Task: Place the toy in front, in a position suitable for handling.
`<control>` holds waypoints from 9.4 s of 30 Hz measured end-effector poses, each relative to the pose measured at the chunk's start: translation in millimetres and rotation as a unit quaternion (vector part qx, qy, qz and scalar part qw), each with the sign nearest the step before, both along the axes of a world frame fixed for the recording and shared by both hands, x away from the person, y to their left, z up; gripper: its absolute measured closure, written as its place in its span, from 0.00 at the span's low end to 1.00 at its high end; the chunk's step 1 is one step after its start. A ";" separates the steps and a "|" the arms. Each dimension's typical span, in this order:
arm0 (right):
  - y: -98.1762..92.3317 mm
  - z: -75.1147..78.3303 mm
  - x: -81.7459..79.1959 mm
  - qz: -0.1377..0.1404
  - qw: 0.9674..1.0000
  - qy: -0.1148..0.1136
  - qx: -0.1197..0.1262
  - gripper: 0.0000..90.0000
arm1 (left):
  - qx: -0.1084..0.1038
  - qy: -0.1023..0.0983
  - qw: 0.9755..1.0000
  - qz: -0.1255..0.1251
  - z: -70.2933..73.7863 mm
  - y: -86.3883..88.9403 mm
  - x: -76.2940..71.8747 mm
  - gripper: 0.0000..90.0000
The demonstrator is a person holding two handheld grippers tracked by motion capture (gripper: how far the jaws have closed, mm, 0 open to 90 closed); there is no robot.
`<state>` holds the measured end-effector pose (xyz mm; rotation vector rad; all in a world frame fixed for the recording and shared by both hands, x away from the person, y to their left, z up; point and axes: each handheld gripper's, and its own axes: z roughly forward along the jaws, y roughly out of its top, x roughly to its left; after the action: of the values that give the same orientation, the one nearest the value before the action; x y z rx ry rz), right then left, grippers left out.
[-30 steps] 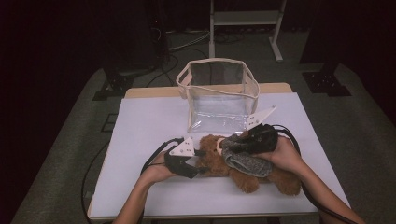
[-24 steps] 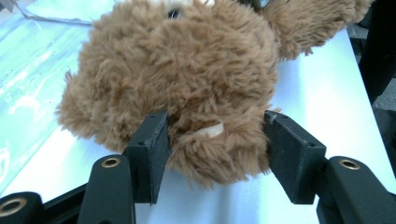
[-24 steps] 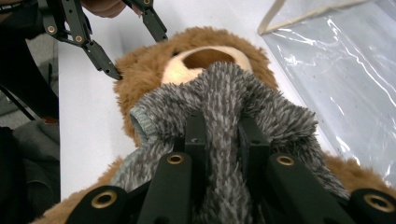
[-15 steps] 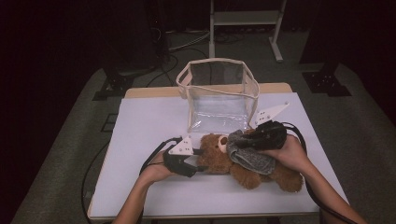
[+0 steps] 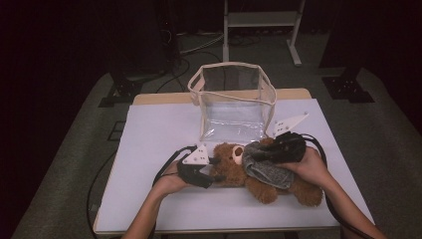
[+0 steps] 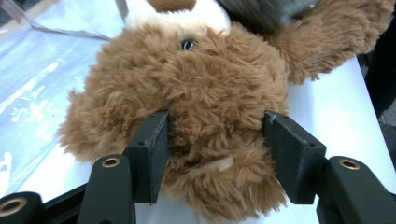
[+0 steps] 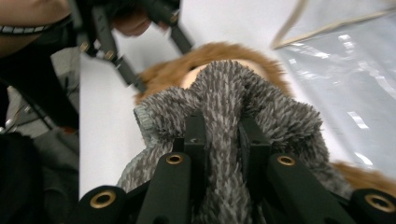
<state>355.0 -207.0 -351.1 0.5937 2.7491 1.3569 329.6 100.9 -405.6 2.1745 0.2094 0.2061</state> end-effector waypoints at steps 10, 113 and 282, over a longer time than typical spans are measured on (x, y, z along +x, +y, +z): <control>0.2 -13.1 -3.8 0.010 1.000 0.015 -0.005 0.85 | -0.013 -0.011 1.000 0.015 5.0 -1.1 0.2 0.41; -33.6 -21.7 -30.0 -0.010 0.999 0.018 0.042 0.85 | -0.021 0.028 0.999 -0.029 26.5 -3.5 0.4 0.23; -31.3 -28.1 -20.6 0.022 0.997 0.051 0.046 0.86 | -0.017 0.031 0.999 -0.008 5.9 7.2 2.5 0.32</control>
<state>334.4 -238.3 -379.2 0.6275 2.8062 1.5118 332.1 108.1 -399.7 2.1496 0.2296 0.1257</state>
